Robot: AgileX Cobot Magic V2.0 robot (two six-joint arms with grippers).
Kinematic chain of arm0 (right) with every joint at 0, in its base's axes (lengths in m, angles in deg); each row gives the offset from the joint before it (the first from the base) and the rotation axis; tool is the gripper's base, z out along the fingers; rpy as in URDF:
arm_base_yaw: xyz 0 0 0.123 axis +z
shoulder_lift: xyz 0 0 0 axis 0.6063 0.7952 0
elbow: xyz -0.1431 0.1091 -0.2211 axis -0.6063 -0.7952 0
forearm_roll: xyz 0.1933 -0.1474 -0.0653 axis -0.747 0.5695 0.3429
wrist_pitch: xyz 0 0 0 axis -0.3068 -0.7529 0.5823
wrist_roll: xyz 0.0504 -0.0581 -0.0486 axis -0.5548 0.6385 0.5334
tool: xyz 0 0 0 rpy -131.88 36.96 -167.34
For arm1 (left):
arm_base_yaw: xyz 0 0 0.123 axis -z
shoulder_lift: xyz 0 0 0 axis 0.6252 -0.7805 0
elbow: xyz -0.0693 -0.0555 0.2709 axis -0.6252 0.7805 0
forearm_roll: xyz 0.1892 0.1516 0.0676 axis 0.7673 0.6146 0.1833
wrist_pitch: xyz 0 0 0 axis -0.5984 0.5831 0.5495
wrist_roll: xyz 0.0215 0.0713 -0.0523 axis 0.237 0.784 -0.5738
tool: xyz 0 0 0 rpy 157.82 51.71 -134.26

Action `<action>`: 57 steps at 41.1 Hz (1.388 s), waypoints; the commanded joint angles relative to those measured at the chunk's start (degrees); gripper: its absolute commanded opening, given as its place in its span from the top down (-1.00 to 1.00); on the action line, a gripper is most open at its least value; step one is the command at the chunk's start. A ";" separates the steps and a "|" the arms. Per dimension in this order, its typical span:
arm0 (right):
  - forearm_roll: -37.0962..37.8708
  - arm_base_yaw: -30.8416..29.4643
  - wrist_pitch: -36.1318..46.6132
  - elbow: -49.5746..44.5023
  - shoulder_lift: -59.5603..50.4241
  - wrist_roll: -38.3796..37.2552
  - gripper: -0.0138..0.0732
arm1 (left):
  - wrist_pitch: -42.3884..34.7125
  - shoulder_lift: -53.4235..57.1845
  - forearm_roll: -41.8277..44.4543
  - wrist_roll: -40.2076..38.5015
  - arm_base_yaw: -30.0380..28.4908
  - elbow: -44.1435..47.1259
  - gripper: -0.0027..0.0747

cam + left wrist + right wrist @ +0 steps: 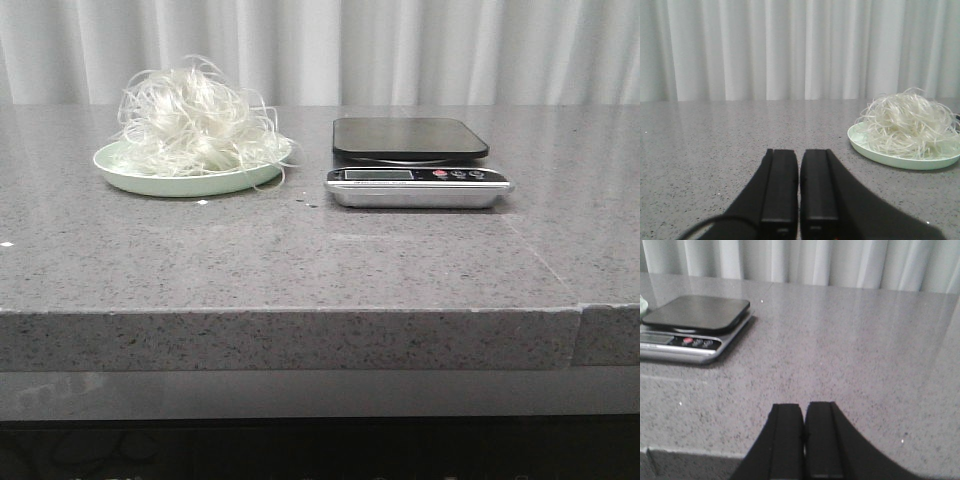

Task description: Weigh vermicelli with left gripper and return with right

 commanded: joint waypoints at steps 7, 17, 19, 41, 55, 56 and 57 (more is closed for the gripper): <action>-0.03 -0.32 13.34 -3.49 -0.80 0.00 0.32 | -4.54 1.11 -0.59 -0.11 0.40 0.39 0.56; -0.03 -0.32 15.10 -3.49 -0.80 0.00 0.32 | -4.54 1.11 -0.59 -0.11 0.40 0.39 0.56; -0.03 -0.32 16.26 -3.55 -0.80 0.00 0.32 | -4.54 1.11 -0.59 -0.11 0.40 0.39 0.56; -0.03 -1.01 19.46 -3.79 -0.80 -0.17 0.32 | -4.54 1.11 -0.59 -0.11 0.40 0.39 0.56; -0.03 -1.01 19.46 -3.79 -0.80 -0.17 0.32 | -4.54 1.11 -0.59 -0.11 0.40 0.39 0.56; -0.03 -1.01 19.46 -3.79 -0.80 -0.17 0.32 | -4.54 1.11 -0.59 -0.11 0.40 0.39 0.56; -0.03 -1.01 19.46 -3.79 -0.80 -0.17 0.32 | -4.54 1.11 -0.59 -0.11 0.40 0.39 0.56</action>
